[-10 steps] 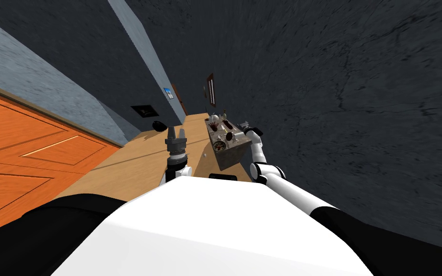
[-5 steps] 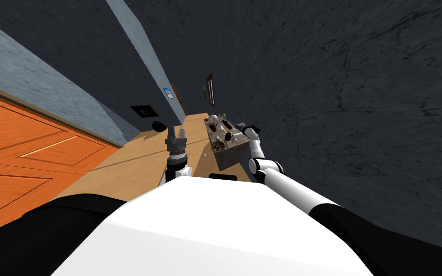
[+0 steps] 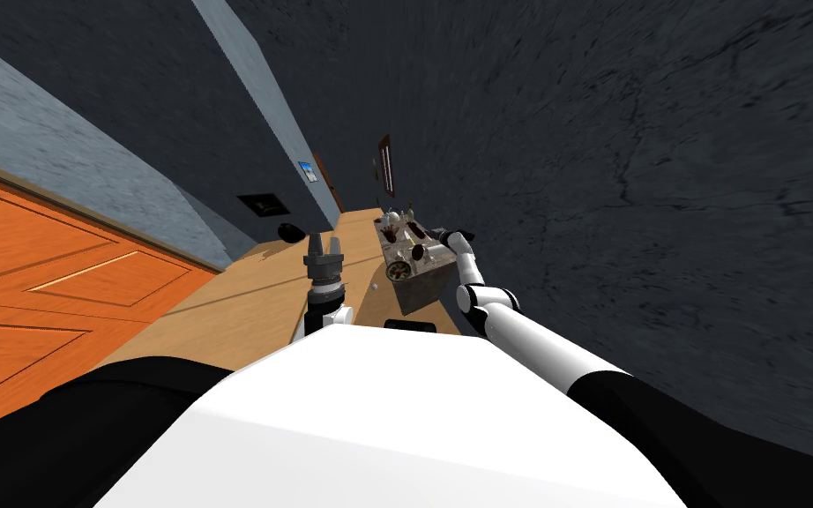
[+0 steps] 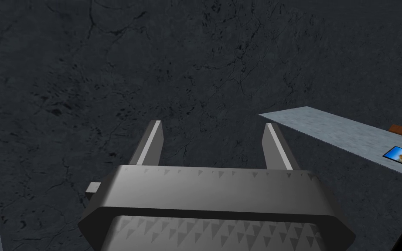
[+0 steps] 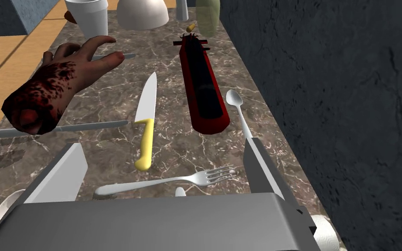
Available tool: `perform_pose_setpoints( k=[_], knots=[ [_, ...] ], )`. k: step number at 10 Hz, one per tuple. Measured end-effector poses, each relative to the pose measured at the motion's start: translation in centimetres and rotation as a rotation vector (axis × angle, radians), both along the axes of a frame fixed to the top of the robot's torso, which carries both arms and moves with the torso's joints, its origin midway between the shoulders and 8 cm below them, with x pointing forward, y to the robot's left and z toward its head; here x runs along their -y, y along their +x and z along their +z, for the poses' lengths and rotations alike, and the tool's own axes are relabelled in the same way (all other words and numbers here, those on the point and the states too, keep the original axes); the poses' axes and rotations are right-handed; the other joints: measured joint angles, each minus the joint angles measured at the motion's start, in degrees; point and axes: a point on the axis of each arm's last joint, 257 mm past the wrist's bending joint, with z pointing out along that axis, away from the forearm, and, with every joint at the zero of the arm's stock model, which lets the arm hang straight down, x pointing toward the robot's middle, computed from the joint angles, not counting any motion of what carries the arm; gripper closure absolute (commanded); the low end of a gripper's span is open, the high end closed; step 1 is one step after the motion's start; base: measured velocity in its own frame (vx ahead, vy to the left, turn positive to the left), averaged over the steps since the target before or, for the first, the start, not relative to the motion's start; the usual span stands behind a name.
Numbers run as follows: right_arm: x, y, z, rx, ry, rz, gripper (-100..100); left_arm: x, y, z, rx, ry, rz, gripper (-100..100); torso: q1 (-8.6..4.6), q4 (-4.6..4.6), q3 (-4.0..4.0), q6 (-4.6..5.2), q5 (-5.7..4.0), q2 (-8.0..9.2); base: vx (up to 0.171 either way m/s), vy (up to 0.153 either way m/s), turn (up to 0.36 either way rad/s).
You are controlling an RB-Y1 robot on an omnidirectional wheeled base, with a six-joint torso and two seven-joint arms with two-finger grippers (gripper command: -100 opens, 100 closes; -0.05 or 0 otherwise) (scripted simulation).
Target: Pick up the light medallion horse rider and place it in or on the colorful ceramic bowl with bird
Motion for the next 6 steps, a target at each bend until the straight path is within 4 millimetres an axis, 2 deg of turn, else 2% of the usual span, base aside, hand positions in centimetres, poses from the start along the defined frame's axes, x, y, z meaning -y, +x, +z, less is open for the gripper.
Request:
perform_pose_setpoints(
  k=[1,4,5,6],
  knots=[
    [-0.9,0.2,0.2,-0.021,0.025,0.019,-100,0.0,0.0,0.0,0.0,0.0,0.0,0,0.0,0.01,0.0,-0.01,0.01,-0.02,0.022,-0.023,0.0],
    [-3.1,-0.2,-1.0,-0.11,0.084,0.067,-100,0.0,0.0,0.0,0.0,0.0,0.0,0,-0.04,-0.01,-0.02,0.0,-0.01,-0.04,0.021,-0.027,-0.003],
    [-3.3,-0.3,-1.6,-0.13,0.09,0.071,-100,0.0,0.0,0.0,0.0,0.0,0.0,0,0.01,0.0,0.0,0.0,0.0,0.0,0.021,-0.022,-0.014],
    [-4.3,-0.1,-1.3,-0.153,0.111,0.089,-100,0.0,0.0,0.0,0.0,0.0,0.0,0,0.0,0.01,-0.01,-0.01,0.01,-0.03,0.024,-0.023,0.001]
  ],
)
